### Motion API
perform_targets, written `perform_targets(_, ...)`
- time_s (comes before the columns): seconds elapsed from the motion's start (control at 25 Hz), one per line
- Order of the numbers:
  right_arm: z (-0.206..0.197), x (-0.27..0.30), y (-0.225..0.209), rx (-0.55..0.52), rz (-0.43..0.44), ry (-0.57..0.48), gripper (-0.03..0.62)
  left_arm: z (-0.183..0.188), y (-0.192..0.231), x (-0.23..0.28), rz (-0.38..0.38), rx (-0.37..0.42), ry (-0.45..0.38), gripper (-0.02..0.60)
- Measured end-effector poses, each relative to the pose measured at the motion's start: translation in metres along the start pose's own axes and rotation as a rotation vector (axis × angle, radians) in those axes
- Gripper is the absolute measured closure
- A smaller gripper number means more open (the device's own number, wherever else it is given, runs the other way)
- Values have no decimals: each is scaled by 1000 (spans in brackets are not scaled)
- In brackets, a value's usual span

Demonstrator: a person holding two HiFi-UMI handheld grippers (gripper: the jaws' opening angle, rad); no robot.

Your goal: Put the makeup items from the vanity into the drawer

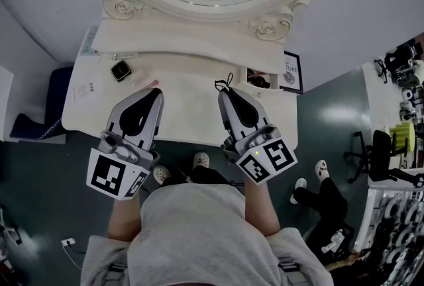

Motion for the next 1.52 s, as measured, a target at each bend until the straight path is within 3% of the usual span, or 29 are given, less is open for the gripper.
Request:
perform_targets(1.04, 23, -47, -70, -34, -163, -40, 559, -27, -38, 60, -120, -33, 14, 568)
perform_targets(1.52, 9, -66, -104, -113, -183, 77, 559, -42, -54, 83, -133, -44, 20, 568)
Point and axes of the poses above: the fingertips, and each gripper's own axes: x forward along the fingers, y to its left, z out of its top, the point moved 7 cm from there along -x, backward along the fingers, and after that the axes turned 15 degrees about -y, right-handed, at the moved point
